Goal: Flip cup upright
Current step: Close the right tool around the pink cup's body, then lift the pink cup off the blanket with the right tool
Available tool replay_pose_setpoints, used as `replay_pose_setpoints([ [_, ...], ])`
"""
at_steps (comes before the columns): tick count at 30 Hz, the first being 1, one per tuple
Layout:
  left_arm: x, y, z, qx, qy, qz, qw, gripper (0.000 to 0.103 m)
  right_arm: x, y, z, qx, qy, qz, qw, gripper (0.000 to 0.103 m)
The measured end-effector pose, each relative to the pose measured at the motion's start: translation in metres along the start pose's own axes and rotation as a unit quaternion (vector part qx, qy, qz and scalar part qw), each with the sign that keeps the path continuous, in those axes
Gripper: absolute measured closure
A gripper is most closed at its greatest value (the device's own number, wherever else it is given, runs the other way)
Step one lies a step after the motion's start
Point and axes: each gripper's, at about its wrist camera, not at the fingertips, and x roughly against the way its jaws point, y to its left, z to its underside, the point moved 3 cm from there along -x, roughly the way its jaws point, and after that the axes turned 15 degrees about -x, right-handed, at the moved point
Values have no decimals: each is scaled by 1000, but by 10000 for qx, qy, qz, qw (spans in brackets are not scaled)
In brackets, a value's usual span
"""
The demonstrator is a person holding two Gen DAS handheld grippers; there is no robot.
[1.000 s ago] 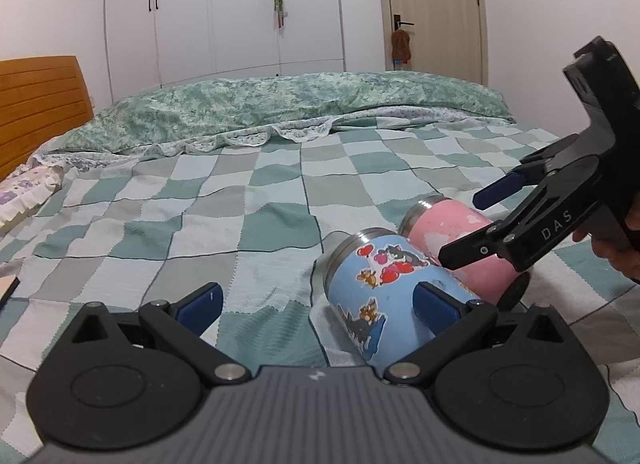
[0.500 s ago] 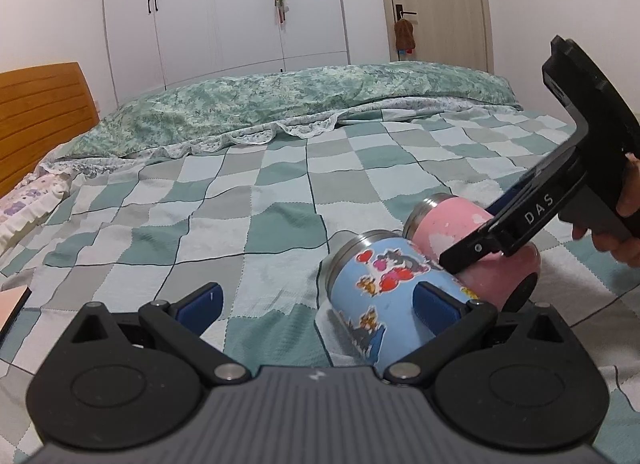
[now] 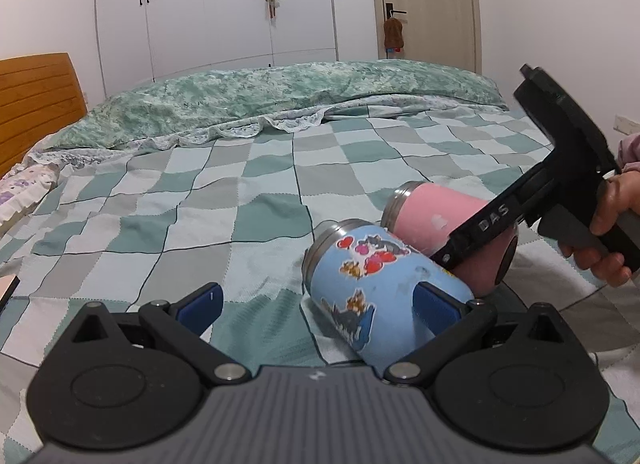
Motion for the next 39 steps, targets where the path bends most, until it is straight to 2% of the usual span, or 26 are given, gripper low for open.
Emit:
replay_pose_setpoints([
  [9, 23, -5, -7, 0, -201, 230, 9995, 0, 59, 2, 7, -178, -662, -101, 9976, 19],
  [14, 47, -12, -11, 8, -314, 300, 9991, 0, 93, 11, 26, -255, -1044, -175, 9941, 19],
  [19, 79, -26, -16, -17, -436, 392, 9983, 0, 131, 15, 66, -361, -1344, -144, 9902, 19],
  [24, 109, -48, -15, -16, -539, 555, 9970, 0, 165, 13, 119, -437, -1702, -40, 9844, 19],
  [30, 139, -80, -10, 13, -638, 752, 9951, 0, 195, -5, 188, -677, -2091, 292, 9751, 19],
  [35, 151, -107, -3, -33, -583, 797, 9951, 0, 198, -28, 227, -981, -2261, 651, 9670, 19],
  [39, 154, -129, 5, 34, -508, 828, 9953, 0, 185, -46, 243, -1347, -2257, 853, 9611, 19],
])
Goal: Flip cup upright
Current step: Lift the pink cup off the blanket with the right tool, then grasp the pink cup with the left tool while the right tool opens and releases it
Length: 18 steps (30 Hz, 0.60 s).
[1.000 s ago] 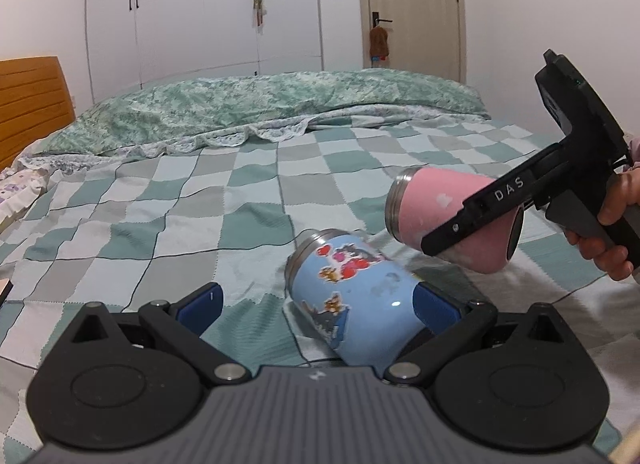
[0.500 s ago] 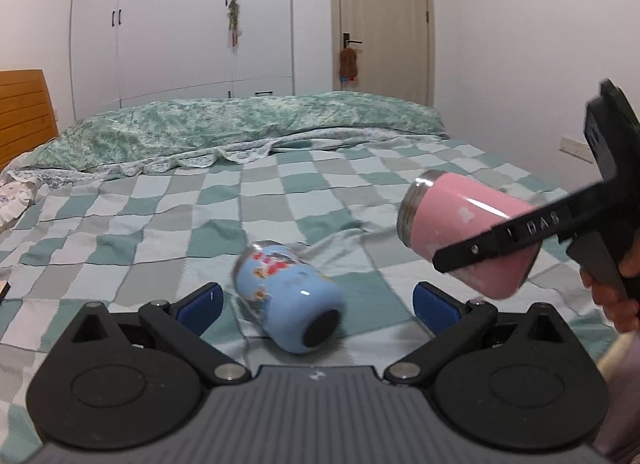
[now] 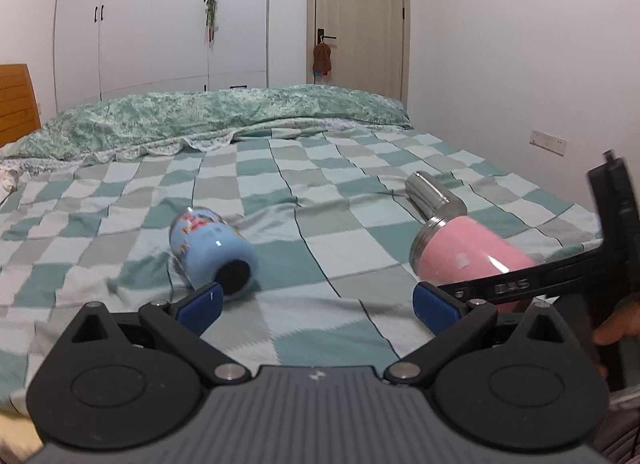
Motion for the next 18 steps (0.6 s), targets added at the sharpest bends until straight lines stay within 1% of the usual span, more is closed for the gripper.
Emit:
replay_pose_setpoints([
  [2, -1, -9, 4, 39, 62, -31, 10000, 0, -7, -5, 8, 3, -25, 166, 9999, 19],
  [5, -3, -16, 11, 112, 155, -32, 9998, 0, -22, -5, 18, 73, 80, 274, 9996, 19],
  [6, -2, -19, 12, 138, 192, -40, 9997, 0, -25, -5, 22, 103, 93, 286, 9995, 19],
  [7, -2, -21, 14, 156, 229, -66, 9996, 0, -26, -4, 23, 152, 19, 276, 9995, 19],
  [9, 0, -25, 15, 165, 282, -105, 9994, 0, -27, -4, 22, 100, 45, 270, 9996, 19],
  [12, 5, -29, 12, 135, 275, -165, 9994, 0, -25, -4, 19, 58, 81, 223, 9997, 19],
  [14, 7, -31, 9, 139, 284, -205, 9993, 0, -26, -1, 18, 202, 125, 227, 9995, 18],
  [16, 9, -34, 6, 115, 305, -258, 9991, 0, -23, 0, 15, 308, 206, 164, 9992, 13],
  [18, 11, -38, 3, 85, 311, -303, 9990, 0, -8, -2, 11, 535, 94, -91, 9985, 1],
])
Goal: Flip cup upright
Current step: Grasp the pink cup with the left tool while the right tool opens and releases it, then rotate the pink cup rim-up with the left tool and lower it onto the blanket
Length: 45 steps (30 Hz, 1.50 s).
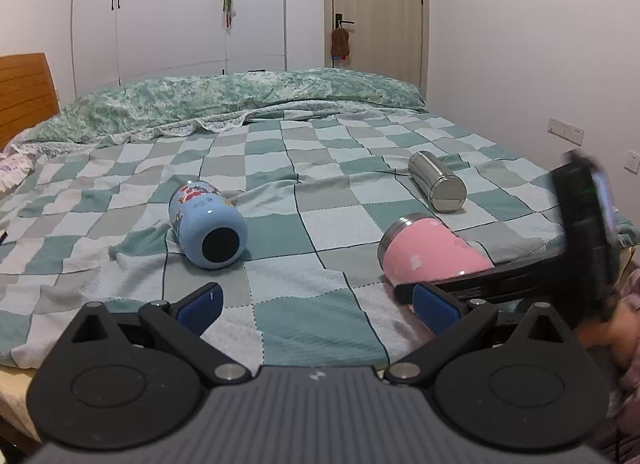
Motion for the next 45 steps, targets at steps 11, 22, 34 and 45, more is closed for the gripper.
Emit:
replay_pose_setpoints([
  [11, -18, -40, -32, -60, 150, 193, 9997, 0, 84, -86, -41, 1000, -953, -711, 9879, 0],
  [22, -84, -90, -69, -52, 1024, 338, 9942, 0, 68, -131, -54, 1770, -864, -560, 9788, 0],
  [34, -153, -92, -84, 424, 2287, 247, 9723, 7, 39, -161, -71, 1286, -905, -870, 9837, 0],
  [45, -190, -77, -87, 853, 3003, 504, 9487, 16, 31, -164, -73, 1122, -920, -1017, 9842, 0],
])
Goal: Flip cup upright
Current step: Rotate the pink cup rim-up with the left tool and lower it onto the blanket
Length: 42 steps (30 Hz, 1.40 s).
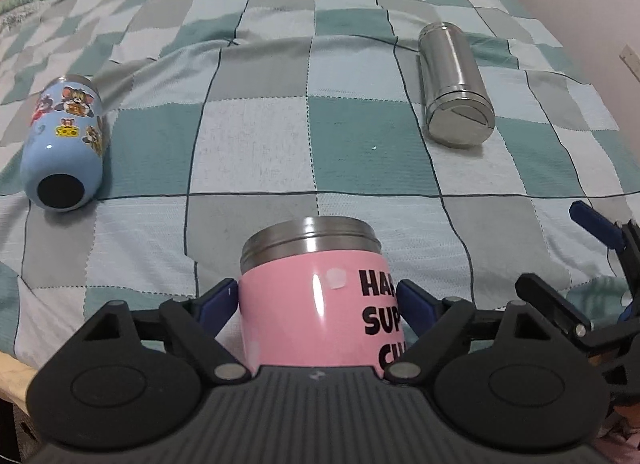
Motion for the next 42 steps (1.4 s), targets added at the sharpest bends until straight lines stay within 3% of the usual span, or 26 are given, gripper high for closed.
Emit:
replay_pose_setpoints([
  [6, 6, 1, 3, -49, -155, 8, 9999, 17, 1, 0, 0, -63, -59, 11, 10000, 0],
  [14, 44, -1, 35, -219, -1247, 19, 9920, 18, 7, 0, 8, -131, -150, 84, 9998, 0],
  [19, 70, -4, 64, -317, -2056, -143, 9780, 18, 10, -1, 12, -248, -203, 155, 9994, 0],
  [24, 81, -4, 77, -466, -2616, -343, 9634, 19, 14, -1, 15, -368, -307, 196, 9987, 0],
  [29, 87, 1, 69, -553, -3329, -902, 9370, 18, 17, 1, 17, -382, -454, 186, 9981, 0],
  [35, 58, 8, 53, -544, -3671, -1552, 9155, 18, 16, 8, 19, -291, -538, 198, 9979, 0],
  [38, 35, 16, 56, -438, -3694, -1607, 9142, 19, 15, 11, 20, -248, -543, 205, 9980, 0],
  [40, 17, 20, 60, -406, -3623, -1576, 9177, 18, 14, 12, 20, -217, -547, 209, 9980, 0],
  [41, 17, 20, 64, -464, -3783, -1621, 9102, 18, 15, 12, 21, -205, -549, 210, 9981, 0],
  [42, 16, 18, 64, -536, -3816, -1623, 9084, 18, 14, 12, 21, -196, -548, 210, 9981, 0],
])
